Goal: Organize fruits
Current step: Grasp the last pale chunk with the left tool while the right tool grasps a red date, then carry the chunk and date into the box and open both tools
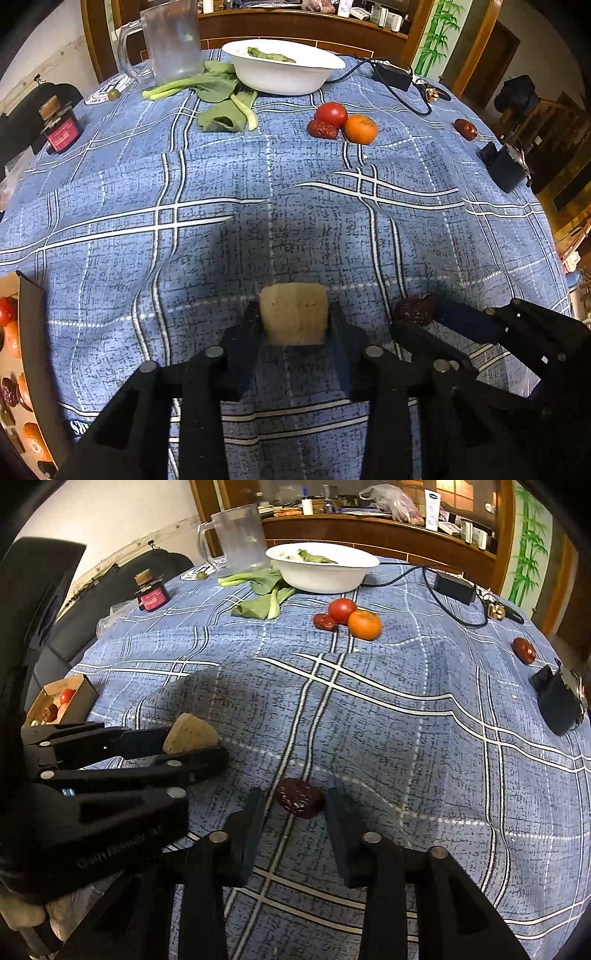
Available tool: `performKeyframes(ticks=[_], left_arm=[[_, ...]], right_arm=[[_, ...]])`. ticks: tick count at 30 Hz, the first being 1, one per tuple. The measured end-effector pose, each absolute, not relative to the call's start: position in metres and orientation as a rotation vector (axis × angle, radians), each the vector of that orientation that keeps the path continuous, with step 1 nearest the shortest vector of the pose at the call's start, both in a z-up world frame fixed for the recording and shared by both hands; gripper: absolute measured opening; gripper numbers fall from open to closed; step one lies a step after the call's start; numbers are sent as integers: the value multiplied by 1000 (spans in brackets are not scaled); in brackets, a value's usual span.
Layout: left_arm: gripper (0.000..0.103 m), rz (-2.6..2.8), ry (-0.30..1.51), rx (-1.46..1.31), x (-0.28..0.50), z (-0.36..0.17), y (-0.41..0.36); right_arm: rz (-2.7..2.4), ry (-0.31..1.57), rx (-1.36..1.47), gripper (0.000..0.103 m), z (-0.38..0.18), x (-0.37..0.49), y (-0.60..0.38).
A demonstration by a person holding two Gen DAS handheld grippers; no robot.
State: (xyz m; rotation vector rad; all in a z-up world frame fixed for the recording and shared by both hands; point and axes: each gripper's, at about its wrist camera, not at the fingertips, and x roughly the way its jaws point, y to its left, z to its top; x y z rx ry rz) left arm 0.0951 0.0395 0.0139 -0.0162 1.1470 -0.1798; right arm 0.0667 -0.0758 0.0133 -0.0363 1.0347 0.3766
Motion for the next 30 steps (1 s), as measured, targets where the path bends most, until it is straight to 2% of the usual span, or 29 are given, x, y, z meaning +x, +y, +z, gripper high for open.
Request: performKeyframes(ticks=[9, 15, 22, 30], left_arm=[[34, -153, 1119, -85, 61, 42, 73], [34, -123, 1117, -173, 22, 59, 124], [34, 0, 1110, -252, -33, 71, 211], [34, 173, 1163, -272, -95, 58, 301]], right_arm=[[347, 1070, 101, 28, 23, 49, -93], [387, 1072, 167, 28, 41, 34, -72], [527, 1079, 170, 29, 62, 16, 5], [743, 1098, 85, 29, 76, -19, 117]])
